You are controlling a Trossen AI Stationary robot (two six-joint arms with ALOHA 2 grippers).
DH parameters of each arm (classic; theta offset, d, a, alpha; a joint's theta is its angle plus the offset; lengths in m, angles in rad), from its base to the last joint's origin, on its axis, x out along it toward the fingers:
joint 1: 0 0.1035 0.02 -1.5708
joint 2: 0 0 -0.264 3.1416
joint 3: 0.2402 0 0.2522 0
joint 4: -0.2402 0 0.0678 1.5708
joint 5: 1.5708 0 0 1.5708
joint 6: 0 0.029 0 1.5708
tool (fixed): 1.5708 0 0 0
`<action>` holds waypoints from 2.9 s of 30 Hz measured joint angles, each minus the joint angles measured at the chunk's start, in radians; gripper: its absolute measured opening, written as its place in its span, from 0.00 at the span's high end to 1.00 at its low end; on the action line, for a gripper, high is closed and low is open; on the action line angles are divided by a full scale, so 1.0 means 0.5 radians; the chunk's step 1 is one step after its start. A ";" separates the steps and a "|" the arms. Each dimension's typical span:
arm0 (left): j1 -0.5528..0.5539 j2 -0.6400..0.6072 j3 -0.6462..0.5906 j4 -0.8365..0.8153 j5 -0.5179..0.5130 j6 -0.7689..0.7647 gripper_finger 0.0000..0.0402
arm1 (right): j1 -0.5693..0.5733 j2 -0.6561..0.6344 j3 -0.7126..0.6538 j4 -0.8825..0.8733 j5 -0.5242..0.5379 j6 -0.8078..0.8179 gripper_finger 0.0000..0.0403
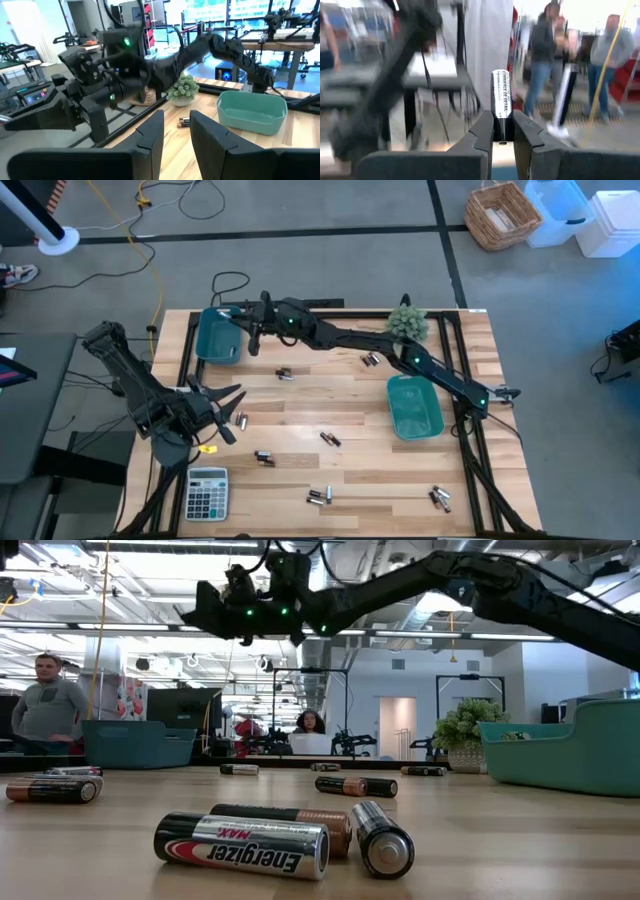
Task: Sort batteries
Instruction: Put the black-silver battery into the blue bin
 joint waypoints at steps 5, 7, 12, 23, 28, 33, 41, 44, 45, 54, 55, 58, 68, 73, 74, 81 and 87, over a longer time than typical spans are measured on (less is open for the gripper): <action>0.018 -0.035 0.000 -0.002 0.007 -0.001 0.78 | -0.005 0.124 -0.012 0.148 0.039 0.092 0.86; 0.018 -0.037 0.000 -0.003 0.008 -0.002 0.78 | -0.012 0.152 0.024 0.232 0.050 0.106 0.86; 0.041 -0.052 0.000 -0.004 0.000 0.022 0.78 | -0.065 0.189 0.053 0.301 0.049 0.244 0.86; 0.096 -0.056 0.000 -0.015 0.002 0.023 0.78 | -0.081 0.196 0.053 0.316 0.029 0.261 0.86; 0.105 -0.057 0.000 -0.015 0.002 0.023 0.78 | -0.083 0.195 0.053 0.224 0.028 0.286 0.86; 0.105 -0.057 0.000 -0.015 0.004 0.021 0.78 | -0.080 0.197 0.052 0.085 0.025 0.286 0.86; 0.105 -0.057 0.000 -0.014 0.005 0.019 0.78 | -0.072 0.197 0.052 -0.060 0.024 0.291 0.86; 0.105 -0.057 0.000 -0.014 0.005 0.019 0.78 | -0.060 0.197 0.052 -0.079 0.024 0.300 0.86; 0.105 -0.057 0.000 -0.014 0.005 0.018 0.78 | -0.055 0.197 0.052 -0.091 0.024 0.299 0.86; 0.105 -0.057 0.000 -0.013 0.006 0.018 0.78 | -0.041 0.225 0.054 -0.163 0.006 0.255 0.86; 0.105 -0.057 0.000 -0.012 0.006 0.018 0.78 | -0.042 0.229 0.054 -0.185 0.000 0.255 0.86; 0.105 -0.057 0.000 -0.011 0.007 0.018 0.78 | -0.043 0.231 0.043 -0.206 -0.001 0.236 0.86; 0.105 -0.057 0.000 -0.006 0.008 0.018 0.78 | -0.062 0.231 0.043 -0.073 -0.007 0.232 0.86; 0.105 -0.057 0.000 -0.006 0.008 0.018 0.78 | -0.073 0.231 0.042 -0.010 -0.007 0.250 0.86; 0.105 -0.057 0.000 -0.006 0.008 0.018 0.78 | -0.073 0.231 0.041 0.029 -0.007 0.261 0.86; 0.105 -0.057 0.000 -0.005 0.008 0.018 0.78 | -0.073 0.231 0.042 0.087 0.005 0.263 0.86; 0.105 -0.057 0.000 0.001 0.008 0.018 0.78 | -0.063 0.230 0.043 -0.025 0.040 0.228 0.86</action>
